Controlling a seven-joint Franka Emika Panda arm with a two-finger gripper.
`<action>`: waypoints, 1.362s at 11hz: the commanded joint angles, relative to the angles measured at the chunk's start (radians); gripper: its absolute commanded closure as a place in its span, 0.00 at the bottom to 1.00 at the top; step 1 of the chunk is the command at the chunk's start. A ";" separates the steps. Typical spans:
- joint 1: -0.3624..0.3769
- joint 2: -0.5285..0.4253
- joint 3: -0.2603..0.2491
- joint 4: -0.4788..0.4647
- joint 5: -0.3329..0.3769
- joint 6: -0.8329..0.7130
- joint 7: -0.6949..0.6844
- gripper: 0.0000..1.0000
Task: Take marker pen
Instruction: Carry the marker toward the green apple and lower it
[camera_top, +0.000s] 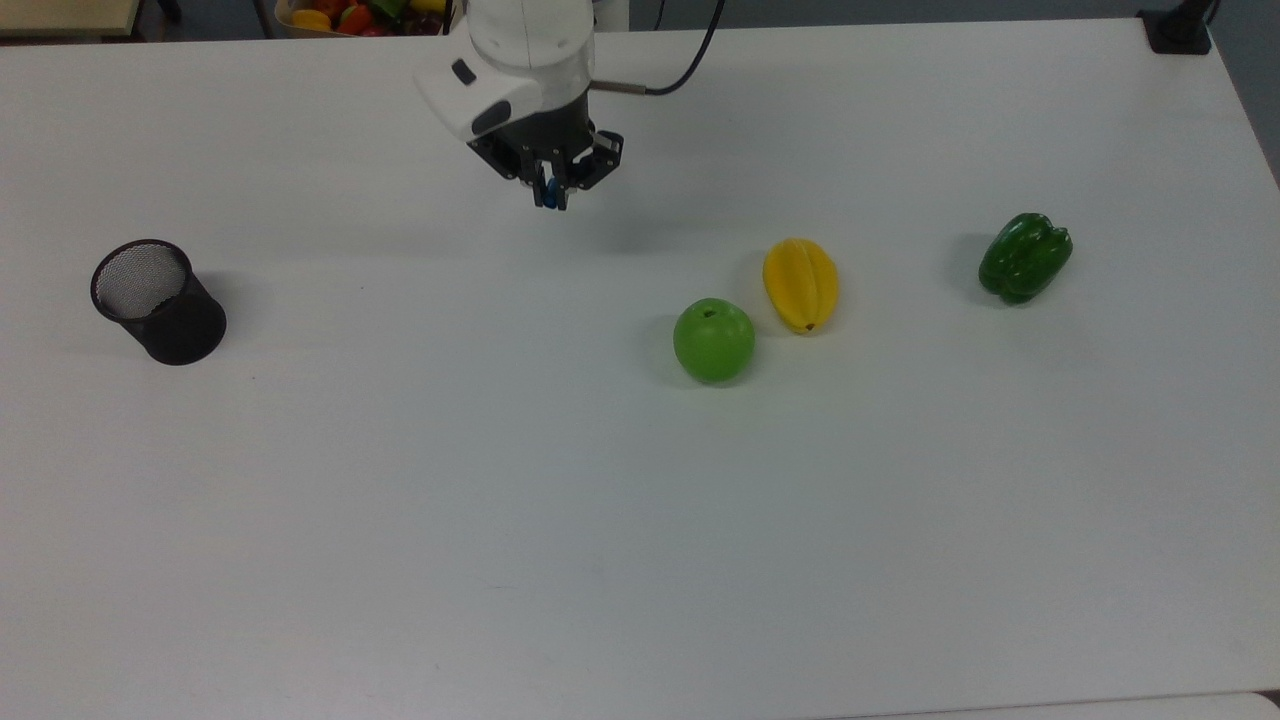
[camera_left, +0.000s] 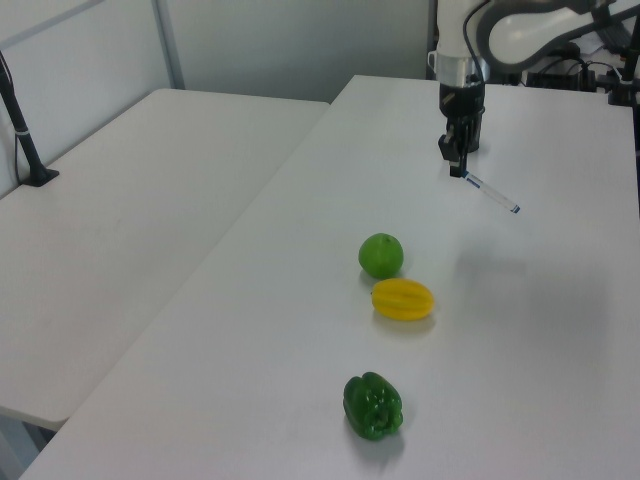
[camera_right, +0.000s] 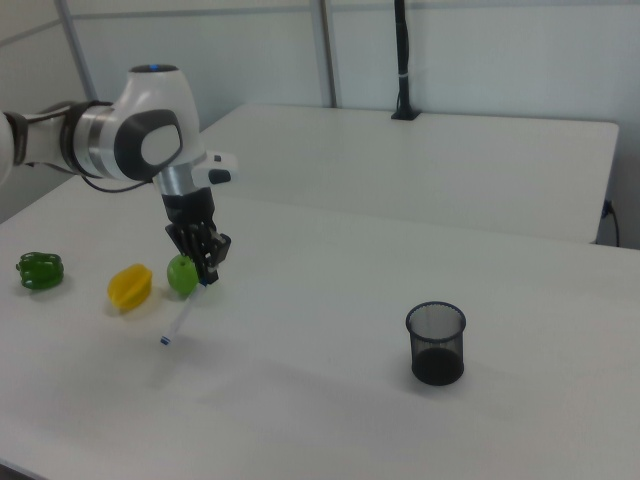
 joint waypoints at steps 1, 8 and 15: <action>0.011 0.050 0.004 -0.023 -0.038 0.072 -0.085 1.00; 0.011 0.162 0.016 -0.059 -0.095 0.277 -0.119 1.00; 0.003 0.200 0.019 -0.062 -0.109 0.329 -0.123 0.73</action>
